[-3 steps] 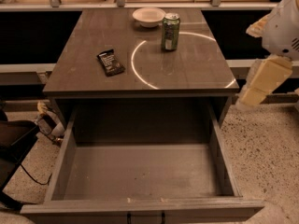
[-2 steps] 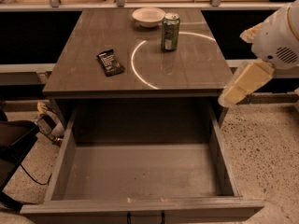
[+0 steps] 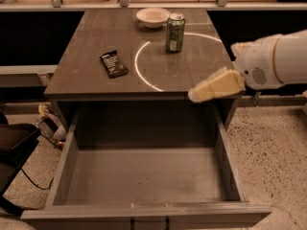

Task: Place rxbar chocolate into top drawer

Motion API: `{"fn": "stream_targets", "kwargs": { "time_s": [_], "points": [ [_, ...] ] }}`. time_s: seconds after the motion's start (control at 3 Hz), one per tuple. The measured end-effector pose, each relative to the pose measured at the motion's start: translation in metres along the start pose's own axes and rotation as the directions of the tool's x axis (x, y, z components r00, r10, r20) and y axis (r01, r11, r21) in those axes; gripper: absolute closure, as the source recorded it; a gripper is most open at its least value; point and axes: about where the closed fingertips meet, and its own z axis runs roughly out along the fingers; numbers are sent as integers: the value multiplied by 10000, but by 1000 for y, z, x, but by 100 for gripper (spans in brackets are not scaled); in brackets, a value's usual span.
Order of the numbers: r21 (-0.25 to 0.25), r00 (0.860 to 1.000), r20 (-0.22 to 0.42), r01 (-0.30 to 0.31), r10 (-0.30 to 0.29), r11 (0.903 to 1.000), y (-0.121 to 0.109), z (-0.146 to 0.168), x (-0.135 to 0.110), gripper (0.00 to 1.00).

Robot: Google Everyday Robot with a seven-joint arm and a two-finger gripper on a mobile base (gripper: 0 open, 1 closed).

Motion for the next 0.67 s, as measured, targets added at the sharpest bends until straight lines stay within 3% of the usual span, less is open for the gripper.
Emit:
{"fn": "stream_targets", "kwargs": {
  "time_s": [0.33,0.67],
  "points": [
    [1169,9965,818,-271,176,9928,-24,5,-42,0],
    [1367,9953,916,-449,325,9896,-27,9,-50,0]
  ]
}}
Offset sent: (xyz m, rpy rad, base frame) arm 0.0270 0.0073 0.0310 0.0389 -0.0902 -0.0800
